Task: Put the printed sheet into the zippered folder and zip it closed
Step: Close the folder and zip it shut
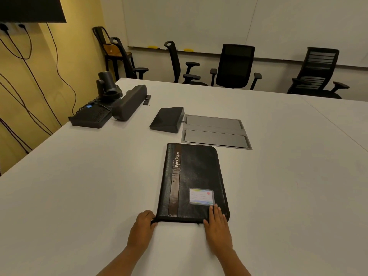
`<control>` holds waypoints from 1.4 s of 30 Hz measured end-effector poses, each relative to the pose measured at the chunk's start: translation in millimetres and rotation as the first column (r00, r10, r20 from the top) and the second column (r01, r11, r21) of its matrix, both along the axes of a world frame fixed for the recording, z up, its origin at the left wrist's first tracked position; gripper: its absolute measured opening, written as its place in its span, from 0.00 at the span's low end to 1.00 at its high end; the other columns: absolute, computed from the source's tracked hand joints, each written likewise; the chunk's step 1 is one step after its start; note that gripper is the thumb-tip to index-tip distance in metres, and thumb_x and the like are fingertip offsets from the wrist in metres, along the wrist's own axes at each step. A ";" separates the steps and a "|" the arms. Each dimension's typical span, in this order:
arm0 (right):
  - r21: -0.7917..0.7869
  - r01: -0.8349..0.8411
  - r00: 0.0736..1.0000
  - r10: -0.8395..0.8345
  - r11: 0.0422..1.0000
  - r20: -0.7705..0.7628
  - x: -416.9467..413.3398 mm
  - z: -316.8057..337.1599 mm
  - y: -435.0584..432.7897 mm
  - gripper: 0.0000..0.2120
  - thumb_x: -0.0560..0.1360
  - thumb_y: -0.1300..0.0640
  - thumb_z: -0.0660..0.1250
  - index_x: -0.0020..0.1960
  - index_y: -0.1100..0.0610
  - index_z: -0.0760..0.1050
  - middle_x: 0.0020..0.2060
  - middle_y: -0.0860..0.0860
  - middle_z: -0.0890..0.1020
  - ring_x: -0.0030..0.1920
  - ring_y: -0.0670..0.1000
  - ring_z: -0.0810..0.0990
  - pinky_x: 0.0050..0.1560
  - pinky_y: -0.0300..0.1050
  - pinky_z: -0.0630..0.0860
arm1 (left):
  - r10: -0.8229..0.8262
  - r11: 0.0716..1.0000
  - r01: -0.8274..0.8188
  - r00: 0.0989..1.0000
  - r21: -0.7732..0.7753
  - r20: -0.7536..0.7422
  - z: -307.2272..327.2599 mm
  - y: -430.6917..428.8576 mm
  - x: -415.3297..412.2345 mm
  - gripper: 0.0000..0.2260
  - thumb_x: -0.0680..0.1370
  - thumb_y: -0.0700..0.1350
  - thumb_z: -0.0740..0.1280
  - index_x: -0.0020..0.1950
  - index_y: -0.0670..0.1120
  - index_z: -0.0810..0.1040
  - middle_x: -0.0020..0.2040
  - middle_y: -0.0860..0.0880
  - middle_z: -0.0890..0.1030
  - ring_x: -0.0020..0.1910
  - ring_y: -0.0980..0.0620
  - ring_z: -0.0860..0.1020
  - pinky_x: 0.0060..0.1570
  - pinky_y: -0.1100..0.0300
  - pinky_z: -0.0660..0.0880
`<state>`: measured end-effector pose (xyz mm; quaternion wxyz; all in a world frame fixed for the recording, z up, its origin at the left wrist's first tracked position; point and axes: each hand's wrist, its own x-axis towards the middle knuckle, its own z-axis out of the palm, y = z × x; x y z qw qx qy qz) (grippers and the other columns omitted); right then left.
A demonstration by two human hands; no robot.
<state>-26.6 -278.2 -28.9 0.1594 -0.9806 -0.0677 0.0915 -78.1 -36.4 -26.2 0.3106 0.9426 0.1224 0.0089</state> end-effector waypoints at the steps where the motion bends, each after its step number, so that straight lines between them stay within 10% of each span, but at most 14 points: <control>1: 0.018 -0.007 1.000 0.007 1.000 -0.008 -3.5 -0.4 6.2 0.27 0.82 0.49 0.46 0.76 0.57 0.39 0.77 0.53 0.42 0.77 0.51 0.40 0.74 0.43 0.38 | 0.005 1.000 -0.005 1.000 -0.026 0.009 0.3 0.9 -1.8 0.08 0.77 0.40 0.65 0.55 0.42 0.77 0.54 0.47 0.77 0.55 0.51 0.75 0.50 0.68 0.69; 16: 0.279 -0.138 0.990 0.140 0.950 0.014 -70.2 2.4 119.1 0.26 0.81 0.59 0.53 0.76 0.54 0.48 0.77 0.49 0.45 0.77 0.47 0.44 0.71 0.32 0.46 | 0.144 0.907 -0.157 0.988 -0.390 -0.063 1.2 17.8 -17.5 0.07 0.76 0.44 0.68 0.48 0.41 0.81 0.47 0.44 0.82 0.45 0.50 0.78 0.46 0.63 0.69; 25: 0.494 0.180 0.984 -0.154 0.851 -0.094 -82.5 12.1 165.9 0.15 0.78 0.56 0.62 0.64 0.55 0.71 0.56 0.52 0.80 0.55 0.48 0.78 0.55 0.35 0.72 | 0.063 0.905 -0.108 0.990 -0.412 -0.122 0.4 29.6 -22.8 0.10 0.78 0.42 0.65 0.58 0.42 0.80 0.55 0.43 0.82 0.52 0.49 0.78 0.54 0.63 0.72; 42: 0.443 0.386 0.923 -0.345 0.809 -0.172 -64.4 9.1 167.3 0.07 0.79 0.58 0.60 0.49 0.61 0.74 0.50 0.56 0.77 0.43 0.48 0.73 0.44 0.38 0.69 | 0.091 0.879 -0.152 0.984 -0.452 -0.154 1.7 33.7 -21.5 0.06 0.75 0.43 0.69 0.50 0.43 0.82 0.45 0.47 0.82 0.43 0.52 0.77 0.44 0.63 0.70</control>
